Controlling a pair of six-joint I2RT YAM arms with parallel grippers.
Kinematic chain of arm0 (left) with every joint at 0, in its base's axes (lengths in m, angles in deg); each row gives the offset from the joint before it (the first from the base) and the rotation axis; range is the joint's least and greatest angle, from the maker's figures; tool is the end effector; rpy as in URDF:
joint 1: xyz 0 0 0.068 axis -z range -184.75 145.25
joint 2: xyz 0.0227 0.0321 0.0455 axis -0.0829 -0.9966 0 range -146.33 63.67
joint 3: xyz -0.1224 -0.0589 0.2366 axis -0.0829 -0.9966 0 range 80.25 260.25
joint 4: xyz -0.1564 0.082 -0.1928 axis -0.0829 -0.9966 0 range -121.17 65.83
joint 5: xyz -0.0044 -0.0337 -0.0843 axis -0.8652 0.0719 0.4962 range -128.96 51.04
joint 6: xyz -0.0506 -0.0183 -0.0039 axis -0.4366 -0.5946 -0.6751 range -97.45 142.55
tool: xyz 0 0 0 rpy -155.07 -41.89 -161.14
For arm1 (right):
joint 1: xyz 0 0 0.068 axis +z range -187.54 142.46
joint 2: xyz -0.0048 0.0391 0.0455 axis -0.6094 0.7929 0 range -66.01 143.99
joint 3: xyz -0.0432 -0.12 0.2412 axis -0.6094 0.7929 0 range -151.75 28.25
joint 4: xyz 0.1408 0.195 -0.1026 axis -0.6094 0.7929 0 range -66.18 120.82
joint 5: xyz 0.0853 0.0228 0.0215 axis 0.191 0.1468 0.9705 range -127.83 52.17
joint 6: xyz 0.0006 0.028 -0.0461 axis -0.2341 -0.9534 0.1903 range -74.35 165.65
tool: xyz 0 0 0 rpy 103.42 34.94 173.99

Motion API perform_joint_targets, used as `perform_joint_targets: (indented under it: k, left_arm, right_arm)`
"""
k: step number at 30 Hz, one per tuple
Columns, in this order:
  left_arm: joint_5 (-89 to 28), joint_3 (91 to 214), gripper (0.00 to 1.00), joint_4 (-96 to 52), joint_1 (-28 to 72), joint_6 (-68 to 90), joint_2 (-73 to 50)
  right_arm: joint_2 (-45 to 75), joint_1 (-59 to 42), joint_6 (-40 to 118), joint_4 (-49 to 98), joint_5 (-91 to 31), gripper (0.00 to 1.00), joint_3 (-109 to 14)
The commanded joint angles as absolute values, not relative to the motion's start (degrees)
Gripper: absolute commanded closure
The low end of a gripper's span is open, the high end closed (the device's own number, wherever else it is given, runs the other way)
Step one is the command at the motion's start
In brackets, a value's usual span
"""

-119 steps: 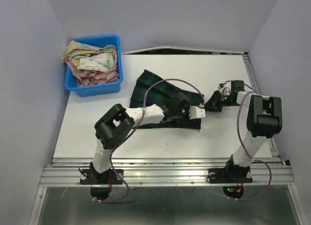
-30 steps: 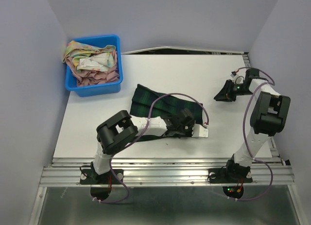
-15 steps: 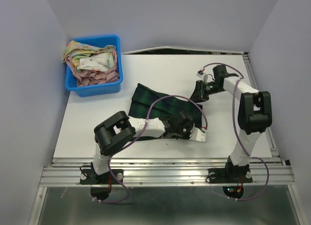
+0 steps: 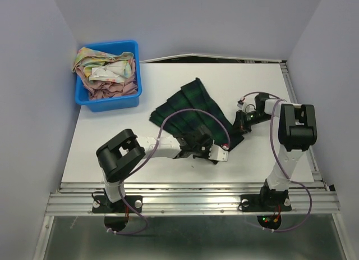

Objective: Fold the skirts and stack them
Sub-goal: Fold the skirt

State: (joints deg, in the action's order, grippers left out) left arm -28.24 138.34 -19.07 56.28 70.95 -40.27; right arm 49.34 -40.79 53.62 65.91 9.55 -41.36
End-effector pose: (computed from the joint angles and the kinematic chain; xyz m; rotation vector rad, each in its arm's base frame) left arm 0.1779 -0.3356 0.1646 1.9232 1.2406 -0.3284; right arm 0.3516 0.0063 0.1205 -0.1374 2.7740 1.2077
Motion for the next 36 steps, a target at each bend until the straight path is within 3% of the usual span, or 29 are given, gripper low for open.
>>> perform_joint_targets:
  k: [1, 4, 9, 17, 28, 33, 36]
  left_arm:
    - [-29.4, 137.9, 0.75, -30.5, 51.2, 66.4, -31.6]
    - [-25.3, 137.2, 0.64, -33.3, 46.4, 60.0, -24.9]
    - [-26.4, 135.1, 0.63, -36.1, 39.4, 56.1, -23.7]
    - [-22.5, 147.1, 0.65, -33.0, 29.6, 46.2, -38.2]
    - [-21.0, 166.5, 0.67, -36.5, 27.5, 45.3, -57.8]
    - [-19.8, 162.9, 0.62, -35.7, 26.0, 48.3, -50.0]
    - [-18.5, 155.8, 0.53, -35.0, 25.9, 52.9, -36.1]
  right_arm:
    - [46.3, -41.0, 59.2, 67.8, -2.2, 0.85, -37.7]
    - [45.0, -41.0, 60.3, 70.0, -0.4, 0.85, -36.4]
    - [43.9, -37.6, 62.1, 72.0, 1.7, 0.82, -33.6]
    - [47.7, -35.9, 61.3, 75.3, 5.5, 0.78, -33.1]
    - [48.8, -30.4, 62.6, 77.2, 11.1, 0.68, -33.9]
    - [45.8, -29.9, 70.2, 84.9, 24.4, 0.58, -38.4]
    - [42.4, -30.4, 75.3, 91.5, 32.5, 0.51, -45.6]
